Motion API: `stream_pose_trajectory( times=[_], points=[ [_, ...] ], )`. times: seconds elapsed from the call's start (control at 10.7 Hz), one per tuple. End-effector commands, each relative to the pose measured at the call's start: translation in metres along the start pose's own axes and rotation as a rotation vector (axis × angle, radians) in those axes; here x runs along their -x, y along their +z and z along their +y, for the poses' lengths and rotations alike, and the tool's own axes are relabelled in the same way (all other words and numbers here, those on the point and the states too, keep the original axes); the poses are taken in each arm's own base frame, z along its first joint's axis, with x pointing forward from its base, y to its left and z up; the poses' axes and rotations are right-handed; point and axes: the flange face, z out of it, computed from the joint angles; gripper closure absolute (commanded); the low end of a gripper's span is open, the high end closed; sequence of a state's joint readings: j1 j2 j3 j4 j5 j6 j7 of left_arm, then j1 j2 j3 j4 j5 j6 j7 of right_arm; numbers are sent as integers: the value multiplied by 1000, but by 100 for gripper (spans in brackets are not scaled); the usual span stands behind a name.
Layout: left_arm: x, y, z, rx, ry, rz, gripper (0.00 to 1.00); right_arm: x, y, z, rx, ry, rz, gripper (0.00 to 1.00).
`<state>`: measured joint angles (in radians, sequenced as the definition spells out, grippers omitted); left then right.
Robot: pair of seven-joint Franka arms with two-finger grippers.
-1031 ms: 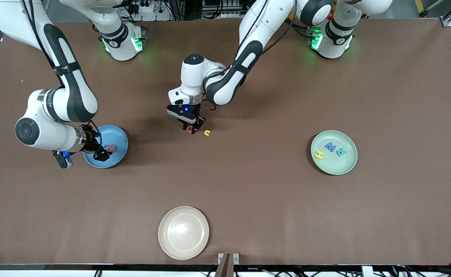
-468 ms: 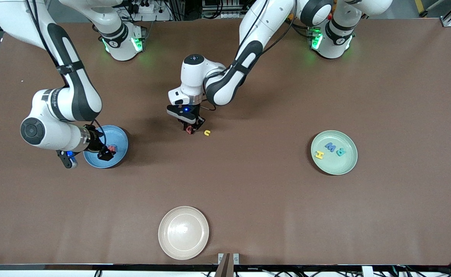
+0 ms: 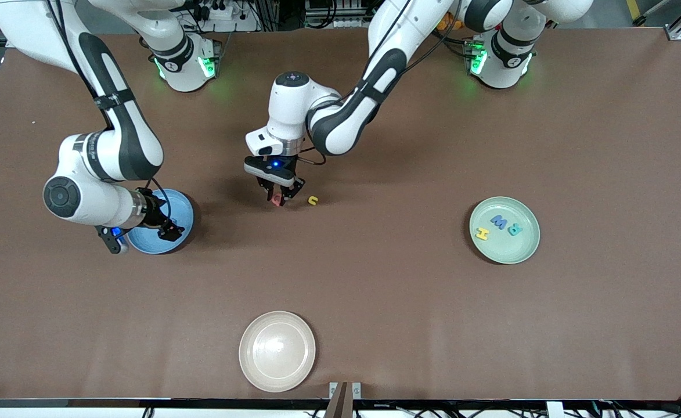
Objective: Sort upper and lower case letters into plates
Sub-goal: 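Lift the Q with the left gripper while the right gripper reaches yellow u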
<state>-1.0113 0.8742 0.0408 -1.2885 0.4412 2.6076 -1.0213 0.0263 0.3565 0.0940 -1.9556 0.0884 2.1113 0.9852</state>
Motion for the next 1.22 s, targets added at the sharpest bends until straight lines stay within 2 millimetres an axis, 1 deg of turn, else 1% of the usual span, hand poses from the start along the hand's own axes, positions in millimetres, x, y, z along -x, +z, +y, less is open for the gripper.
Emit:
stream_pose_trajectory(
  times=[0.0,0.09,0.19,0.28,0.37,0.47,0.56,0.66,0.75,0.84,0.94,1.03,1.12],
  points=[
    [-36,-60,-61,-51,-79,-8,100,29,-10,-17,-26,-53,-10,0],
    [-43,-81,-89,-69,-100,-13,100,48,-11,-30,-37,-92,-9,0],
    [-52,-95,-121,-90,-136,-15,100,60,-11,-37,-45,-116,-8,0],
    [-60,-106,-152,-110,-169,-15,100,79,-9,-50,-71,-155,0,0],
    [-68,-115,-177,-122,-214,-18,100,105,-1,-67,-104,-206,5,0],
    [-75,-118,-200,-129,-283,-36,100,129,7,-81,-140,-252,12,0],
    [-81,-120,-211,-133,-345,-65,100,150,19,-95,-173,-295,23,0],
    [-84,-121,-215,-140,-397,-105,100,168,30,-103,-183,-328,25,0],
    [-91,-122,-228,-154,-438,-139,100,184,39,-108,-167,-382,47,0],
    [-92,-123,-233,-178,-457,-176,100,204,50,-117,-158,-438,61,0],
    [-94,-125,-236,-213,-428,-220,100,219,57,-130,-183,-382,48,0],
    [-101,-128,-246,-226,-429,-269,100,239,60,-140,-189,-373,48,0],
    [-106,-131,-260,-232,-435,-313,100,247,60,-141,-190,-371,51,0]
  ],
)
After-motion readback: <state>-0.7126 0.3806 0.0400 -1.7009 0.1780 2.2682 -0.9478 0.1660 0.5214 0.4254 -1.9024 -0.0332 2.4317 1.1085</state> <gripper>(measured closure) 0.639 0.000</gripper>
